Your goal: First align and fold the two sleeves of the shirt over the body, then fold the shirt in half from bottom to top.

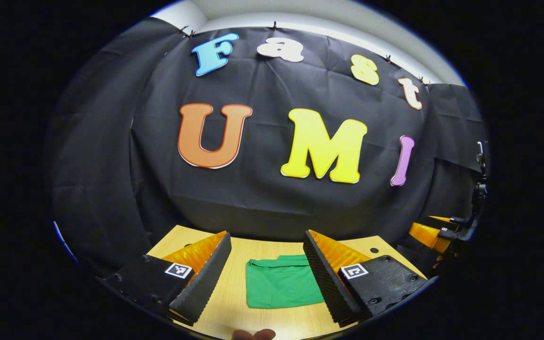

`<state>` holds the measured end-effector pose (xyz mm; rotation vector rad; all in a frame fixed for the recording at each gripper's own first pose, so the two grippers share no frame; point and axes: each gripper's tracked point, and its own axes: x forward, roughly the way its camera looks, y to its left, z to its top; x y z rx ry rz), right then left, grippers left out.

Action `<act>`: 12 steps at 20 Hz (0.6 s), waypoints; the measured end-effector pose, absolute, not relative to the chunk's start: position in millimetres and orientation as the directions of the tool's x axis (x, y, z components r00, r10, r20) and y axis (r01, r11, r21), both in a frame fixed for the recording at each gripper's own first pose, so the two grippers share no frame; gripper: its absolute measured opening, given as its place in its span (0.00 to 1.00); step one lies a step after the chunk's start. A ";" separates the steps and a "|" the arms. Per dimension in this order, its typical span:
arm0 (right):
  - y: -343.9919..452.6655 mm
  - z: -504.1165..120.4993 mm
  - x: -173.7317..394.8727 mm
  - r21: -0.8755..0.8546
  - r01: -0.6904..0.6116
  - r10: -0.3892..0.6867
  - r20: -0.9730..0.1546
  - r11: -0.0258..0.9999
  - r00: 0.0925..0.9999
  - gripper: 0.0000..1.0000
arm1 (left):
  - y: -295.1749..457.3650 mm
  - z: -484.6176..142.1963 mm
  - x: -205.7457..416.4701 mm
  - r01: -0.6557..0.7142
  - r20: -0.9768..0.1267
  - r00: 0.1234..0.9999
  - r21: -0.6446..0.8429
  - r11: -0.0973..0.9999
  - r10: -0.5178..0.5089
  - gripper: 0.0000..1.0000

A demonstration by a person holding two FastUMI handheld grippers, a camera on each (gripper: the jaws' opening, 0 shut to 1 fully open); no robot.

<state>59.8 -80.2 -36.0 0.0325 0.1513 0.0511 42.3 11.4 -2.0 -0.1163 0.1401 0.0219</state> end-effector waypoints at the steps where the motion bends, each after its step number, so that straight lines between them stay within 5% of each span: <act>1: -78.4 -30.3 40.5 0.019 -0.044 0.046 -0.135 0.999 0.990 0.89 | 11.0 4.4 22.8 -0.039 -0.123 0.992 -0.103 0.994 0.026 0.98; 12: -49.8 -51.3 -105.3 0.006 -0.010 0.010 -0.133 1.000 0.991 0.94 | -45.9 -16.2 -100.3 0.015 -0.073 0.997 -0.047 0.999 -0.019 0.98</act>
